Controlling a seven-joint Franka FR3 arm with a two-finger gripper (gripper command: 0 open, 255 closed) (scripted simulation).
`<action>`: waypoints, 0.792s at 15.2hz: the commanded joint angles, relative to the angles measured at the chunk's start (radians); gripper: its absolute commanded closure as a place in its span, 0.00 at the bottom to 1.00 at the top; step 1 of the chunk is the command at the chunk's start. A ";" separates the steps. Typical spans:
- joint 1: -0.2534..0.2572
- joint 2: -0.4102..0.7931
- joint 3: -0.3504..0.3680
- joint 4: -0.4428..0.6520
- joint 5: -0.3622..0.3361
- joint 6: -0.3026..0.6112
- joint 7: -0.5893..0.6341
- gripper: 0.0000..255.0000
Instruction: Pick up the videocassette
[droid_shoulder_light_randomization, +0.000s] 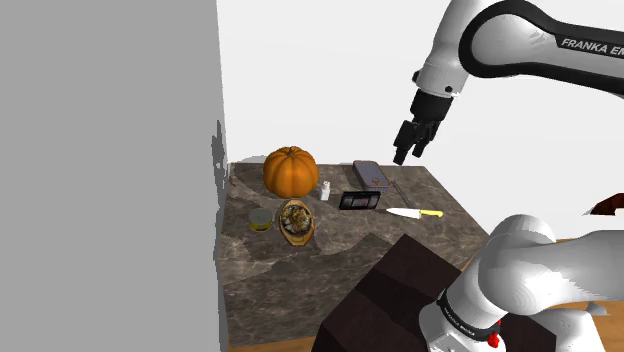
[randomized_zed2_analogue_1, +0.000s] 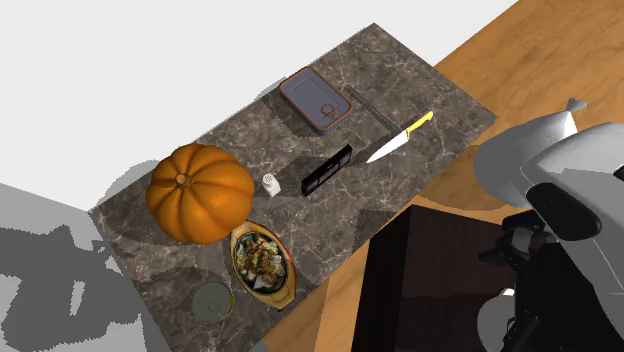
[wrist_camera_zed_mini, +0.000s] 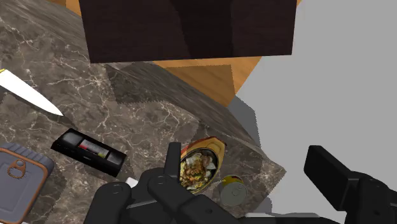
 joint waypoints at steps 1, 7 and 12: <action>0.000 0.000 0.000 0.000 0.000 0.000 0.000 0.00; -0.001 0.020 -0.124 -0.127 -0.104 0.150 -0.224 0.00; -0.002 0.099 -0.238 -0.189 -0.187 0.299 -0.409 0.00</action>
